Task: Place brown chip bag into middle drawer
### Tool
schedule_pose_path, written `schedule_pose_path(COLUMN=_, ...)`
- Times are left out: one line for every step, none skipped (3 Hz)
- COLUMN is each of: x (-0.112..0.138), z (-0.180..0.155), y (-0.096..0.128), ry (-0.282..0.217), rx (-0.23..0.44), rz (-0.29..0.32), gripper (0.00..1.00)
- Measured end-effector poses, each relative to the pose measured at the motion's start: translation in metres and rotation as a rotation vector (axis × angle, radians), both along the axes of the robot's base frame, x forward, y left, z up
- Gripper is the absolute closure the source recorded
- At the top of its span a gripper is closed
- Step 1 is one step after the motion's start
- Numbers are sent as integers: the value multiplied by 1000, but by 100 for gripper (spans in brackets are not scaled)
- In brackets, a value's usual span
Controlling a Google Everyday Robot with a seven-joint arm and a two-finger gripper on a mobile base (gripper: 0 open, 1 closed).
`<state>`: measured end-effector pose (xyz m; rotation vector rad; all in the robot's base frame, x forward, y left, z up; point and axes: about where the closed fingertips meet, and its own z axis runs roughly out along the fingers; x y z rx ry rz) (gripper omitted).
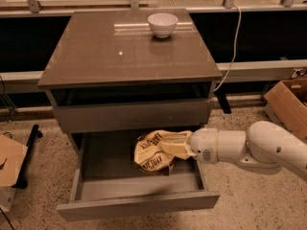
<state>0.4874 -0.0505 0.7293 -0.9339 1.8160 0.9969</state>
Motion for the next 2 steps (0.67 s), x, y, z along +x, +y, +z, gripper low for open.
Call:
schedule_pose_path(x=13, z=-51, y=1, ry=58, rx=37, rz=-34, gripper=100)
schedule_pose_path(x=12, z=-53, y=3, ry=64, rx=43, rz=-30, gripper=82)
